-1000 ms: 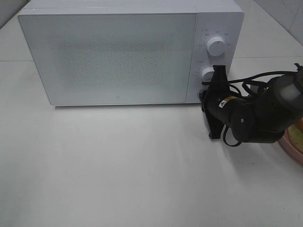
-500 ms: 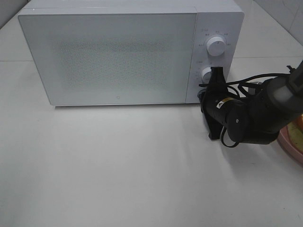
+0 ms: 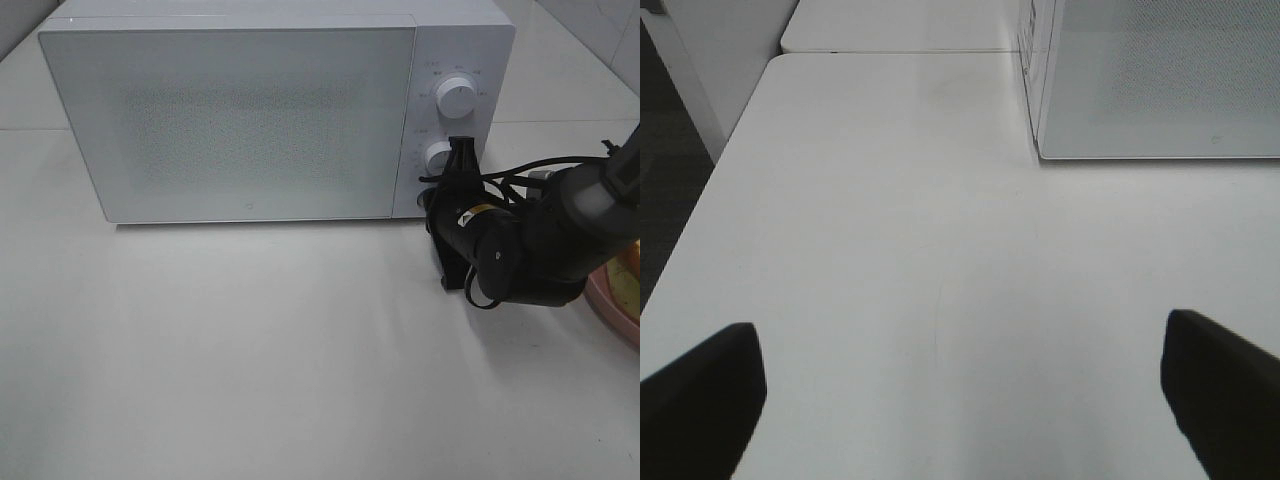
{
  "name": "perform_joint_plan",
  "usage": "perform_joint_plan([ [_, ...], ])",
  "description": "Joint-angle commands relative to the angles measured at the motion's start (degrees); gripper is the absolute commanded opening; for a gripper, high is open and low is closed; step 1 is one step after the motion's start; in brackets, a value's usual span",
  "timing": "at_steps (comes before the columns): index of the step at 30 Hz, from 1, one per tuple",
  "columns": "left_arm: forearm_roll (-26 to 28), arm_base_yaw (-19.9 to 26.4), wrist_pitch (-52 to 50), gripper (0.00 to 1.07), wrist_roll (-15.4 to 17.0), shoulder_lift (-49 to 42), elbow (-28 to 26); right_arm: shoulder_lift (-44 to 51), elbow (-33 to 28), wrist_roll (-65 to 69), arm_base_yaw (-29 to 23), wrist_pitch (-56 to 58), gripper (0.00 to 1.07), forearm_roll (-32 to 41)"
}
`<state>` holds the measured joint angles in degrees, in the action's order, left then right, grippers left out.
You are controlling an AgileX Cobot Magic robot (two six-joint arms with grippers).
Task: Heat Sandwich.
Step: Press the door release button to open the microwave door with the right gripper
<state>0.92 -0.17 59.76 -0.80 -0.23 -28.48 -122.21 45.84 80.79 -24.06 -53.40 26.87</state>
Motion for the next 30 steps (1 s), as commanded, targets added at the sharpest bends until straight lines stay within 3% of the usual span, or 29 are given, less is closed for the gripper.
perform_joint_plan([
  [1, -0.17, 0.06, -0.46, 1.01, 0.06, -1.6, 0.06, 0.23, 6.25, -1.15, 0.74, -12.43, 0.0, -0.17],
  [30, -0.17, 0.06, -0.46, 1.01, 0.06, -1.6, 0.06, -0.57, 8.14, -2.64, 0.74, -5.33, 0.0, -1.03],
])
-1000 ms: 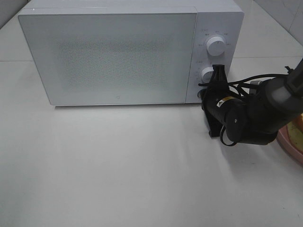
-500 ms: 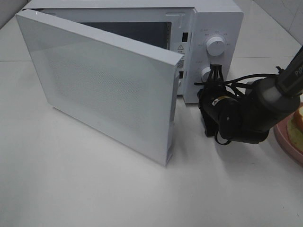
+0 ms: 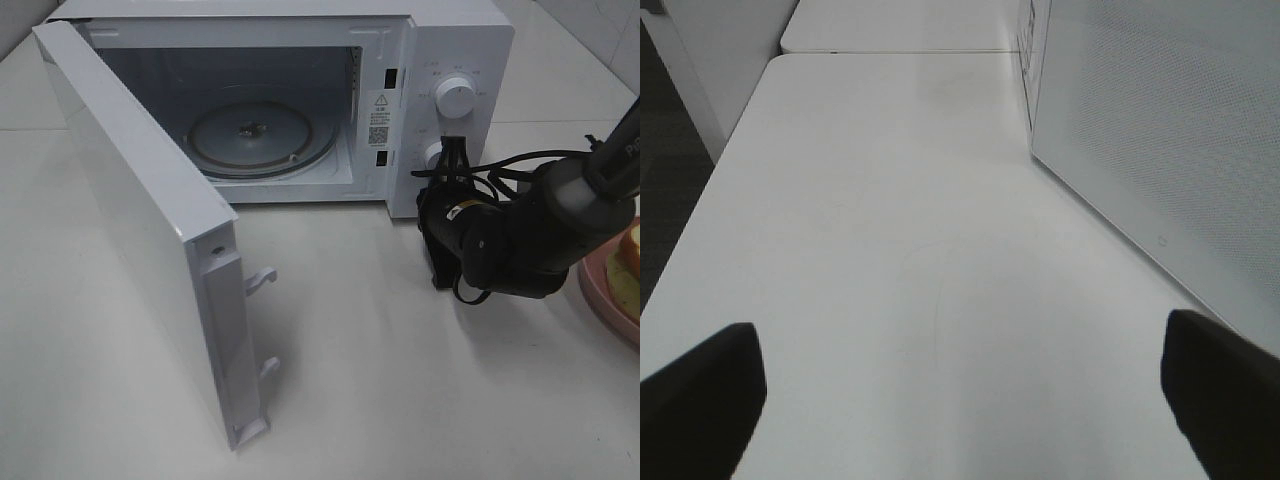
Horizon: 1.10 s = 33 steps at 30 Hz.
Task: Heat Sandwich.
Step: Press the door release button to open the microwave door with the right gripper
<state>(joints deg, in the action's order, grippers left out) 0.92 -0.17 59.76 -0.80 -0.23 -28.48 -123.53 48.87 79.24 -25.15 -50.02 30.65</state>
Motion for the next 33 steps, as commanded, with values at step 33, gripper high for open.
perform_joint_plan([
  [33, -0.17, 0.06, -0.46, 1.01, 0.06, -1.6, 0.06, 16.27, -6.82, -19.14, 1.72, 22.63, 0.01, -5.96],
])
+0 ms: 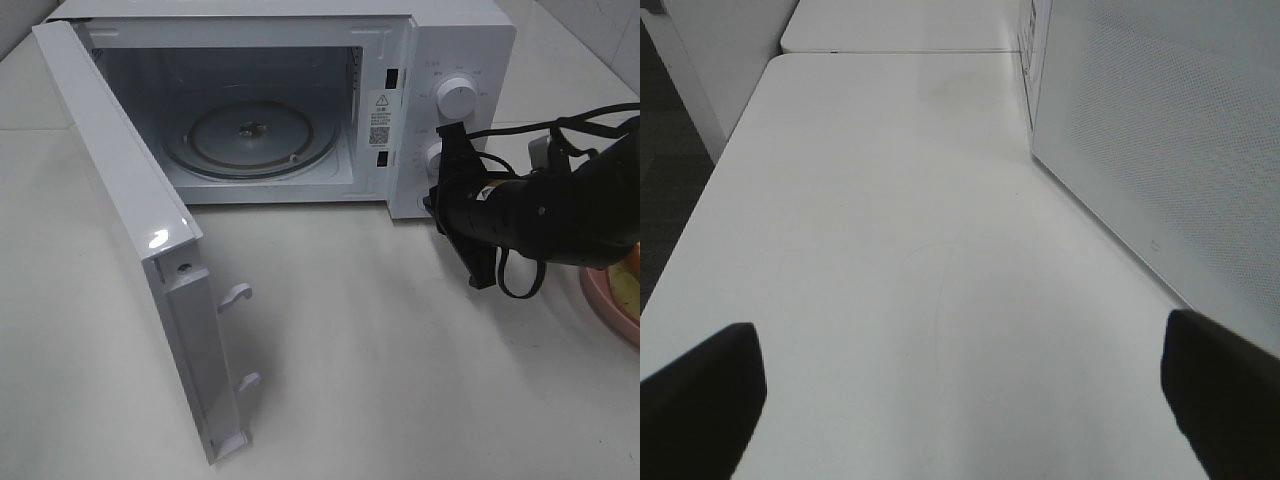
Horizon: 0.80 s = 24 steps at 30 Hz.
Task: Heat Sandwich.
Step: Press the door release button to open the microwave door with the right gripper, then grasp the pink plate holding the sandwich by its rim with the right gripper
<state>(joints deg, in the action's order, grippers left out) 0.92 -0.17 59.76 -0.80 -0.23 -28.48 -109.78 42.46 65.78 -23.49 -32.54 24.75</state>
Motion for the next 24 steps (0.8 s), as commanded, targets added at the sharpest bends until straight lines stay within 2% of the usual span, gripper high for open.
perform_joint_plan([
  [1, -0.17, 0.06, -0.46, 1.01, 0.06, -1.6, 0.06, 2.52, -0.4, -5.67, 0.06, 5.16, 0.01, -0.06],
  [9, -0.17, 0.06, -0.46, 1.01, 0.06, -1.6, 0.06, 8.82, -1.2, -22.57, 0.23, 23.89, 0.04, -0.23],
  [15, -0.17, 0.06, -0.46, 1.01, 0.06, -1.6, 0.06, 11.17, -1.2, -35.41, 0.23, 31.17, 0.06, -1.15],
  [18, -0.17, 0.06, -0.46, 1.01, 0.06, -1.6, 0.06, 13.41, -1.15, -46.35, 0.23, 37.18, 0.07, -5.84],
  [22, -0.17, 0.06, -0.46, 1.01, 0.06, -1.6, 0.06, 15.07, -1.09, -51.34, 0.23, 41.88, 0.08, -10.37],
  [24, -0.17, 0.06, -0.46, 1.01, 0.06, -1.6, 0.06, 16.9, -1.09, -53.92, 0.23, 46.87, 0.08, -16.9],
])
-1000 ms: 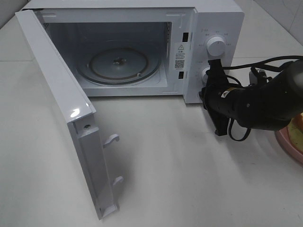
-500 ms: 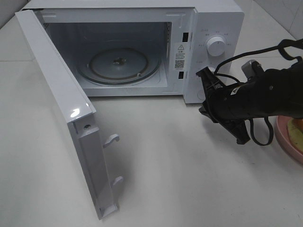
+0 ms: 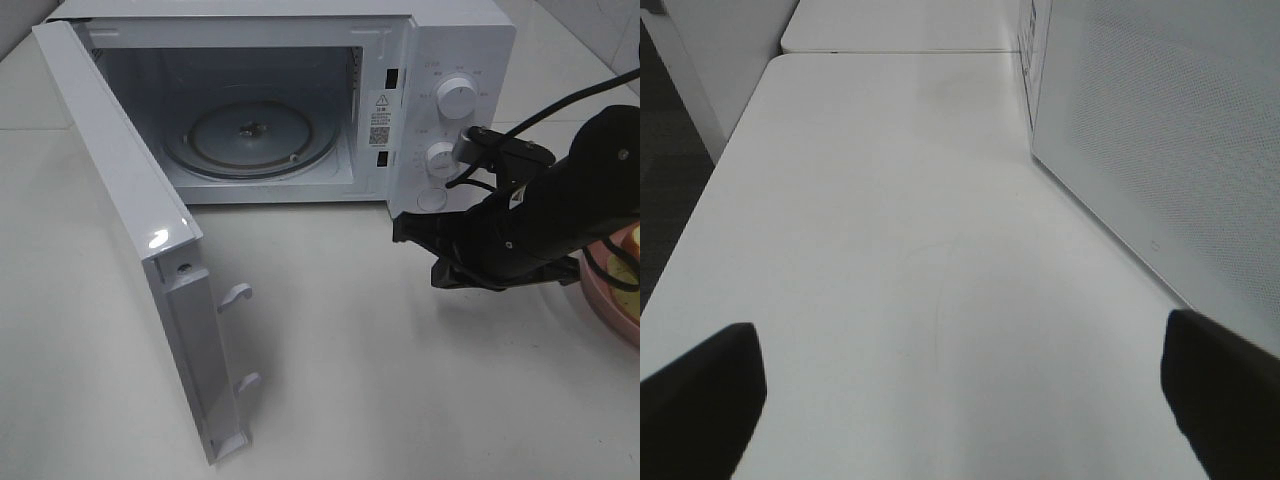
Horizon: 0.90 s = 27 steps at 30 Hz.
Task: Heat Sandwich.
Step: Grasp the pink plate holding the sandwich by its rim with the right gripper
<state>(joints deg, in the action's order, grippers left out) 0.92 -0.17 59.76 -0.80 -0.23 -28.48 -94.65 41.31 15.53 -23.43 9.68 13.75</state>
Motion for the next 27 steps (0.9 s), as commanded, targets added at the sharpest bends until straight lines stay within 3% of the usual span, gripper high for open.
perform_joint_plan([
  [1, -0.17, 0.06, -0.46, 1.01, 0.06, -1.6, 0.06, 1.78, 0.06, -3.67, 0.17, 4.64, 0.08, -5.9],
  [4, -0.17, 0.06, -0.46, 1.01, 0.06, -1.6, 0.06, 4.24, 0.06, -3.84, 0.17, 11.8, 0.09, -13.18],
  [13, -0.17, 0.06, -0.46, 1.01, 0.06, -1.6, 0.06, 9.63, 0.06, -5.96, 0.17, 23.78, 0.12, -20.97],
  [20, -0.17, 0.06, -0.46, 1.01, 0.06, -1.6, 0.06, 12.78, 0.06, -10.77, 0.57, 29.51, 0.14, -21.14],
  [27, -0.17, 0.06, -0.46, 1.01, 0.06, -1.6, 0.06, 14.15, 2.64, -13.24, 6.76, 36.27, 0.17, -20.8],
])
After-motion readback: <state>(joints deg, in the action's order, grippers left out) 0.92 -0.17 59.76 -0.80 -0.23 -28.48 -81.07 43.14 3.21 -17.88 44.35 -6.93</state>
